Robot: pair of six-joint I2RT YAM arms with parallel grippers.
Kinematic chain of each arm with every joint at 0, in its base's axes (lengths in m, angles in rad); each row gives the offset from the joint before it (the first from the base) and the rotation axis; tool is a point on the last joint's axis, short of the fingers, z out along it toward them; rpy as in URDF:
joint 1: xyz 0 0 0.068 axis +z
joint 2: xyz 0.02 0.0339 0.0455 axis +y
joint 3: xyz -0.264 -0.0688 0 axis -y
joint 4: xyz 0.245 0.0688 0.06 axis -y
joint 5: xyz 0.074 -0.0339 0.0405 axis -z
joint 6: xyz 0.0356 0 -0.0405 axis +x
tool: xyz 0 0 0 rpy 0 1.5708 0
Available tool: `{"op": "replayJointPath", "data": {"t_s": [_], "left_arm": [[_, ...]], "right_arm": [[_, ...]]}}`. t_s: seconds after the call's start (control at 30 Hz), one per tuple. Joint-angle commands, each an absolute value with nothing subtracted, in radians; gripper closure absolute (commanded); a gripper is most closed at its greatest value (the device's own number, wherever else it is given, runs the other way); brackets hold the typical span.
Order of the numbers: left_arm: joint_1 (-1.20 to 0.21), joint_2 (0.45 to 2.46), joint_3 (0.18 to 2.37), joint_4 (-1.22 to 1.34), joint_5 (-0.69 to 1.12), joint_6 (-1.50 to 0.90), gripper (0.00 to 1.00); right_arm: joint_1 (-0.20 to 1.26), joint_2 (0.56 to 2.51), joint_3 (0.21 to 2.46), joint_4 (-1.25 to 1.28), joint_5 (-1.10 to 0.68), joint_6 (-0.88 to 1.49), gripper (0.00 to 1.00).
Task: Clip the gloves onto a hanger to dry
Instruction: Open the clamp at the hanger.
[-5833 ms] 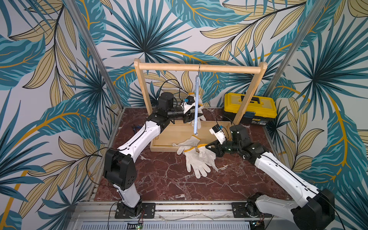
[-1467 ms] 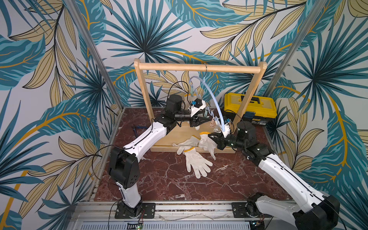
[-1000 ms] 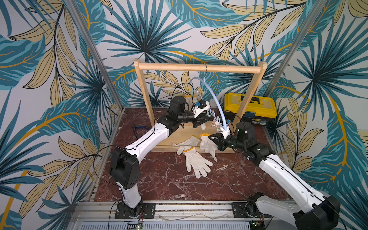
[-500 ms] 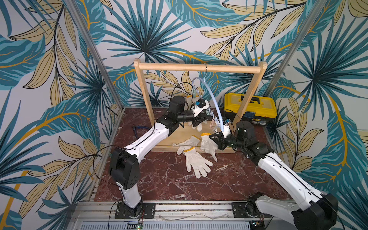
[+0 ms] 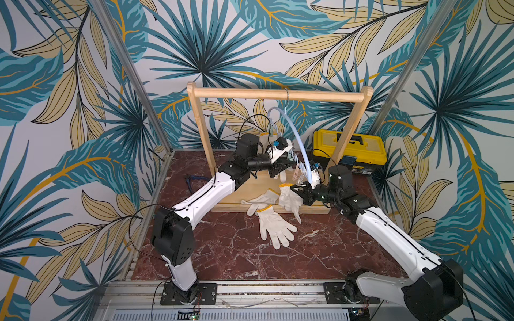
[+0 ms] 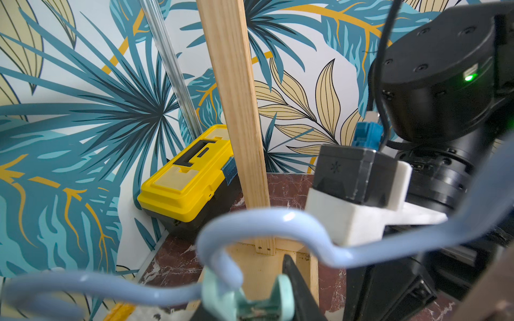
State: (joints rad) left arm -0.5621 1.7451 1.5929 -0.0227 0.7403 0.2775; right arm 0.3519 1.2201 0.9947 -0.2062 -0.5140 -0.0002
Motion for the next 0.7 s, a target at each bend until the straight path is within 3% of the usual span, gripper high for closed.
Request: {"op": "replayJointPath", "data": {"t_s": [0.0, 0.3, 0.67], "left_arm": [[-0.561, 1.690, 1.585, -0.009, 0.743, 0.273, 0.68], [-0.560, 1.666, 1.562, -0.009, 0.732, 0.281, 0.62], [-0.555, 1.659, 1.537, -0.009, 0.709, 0.258, 0.66]], "right_arm": [[0.347, 1.223, 1.009, -0.179, -0.537, 0.000, 1.00], [0.348, 1.225, 1.011, -0.184, -0.539, 0.003, 1.00], [0.348, 1.224, 1.011, -0.188, -0.539, 0.003, 1.00]]}}
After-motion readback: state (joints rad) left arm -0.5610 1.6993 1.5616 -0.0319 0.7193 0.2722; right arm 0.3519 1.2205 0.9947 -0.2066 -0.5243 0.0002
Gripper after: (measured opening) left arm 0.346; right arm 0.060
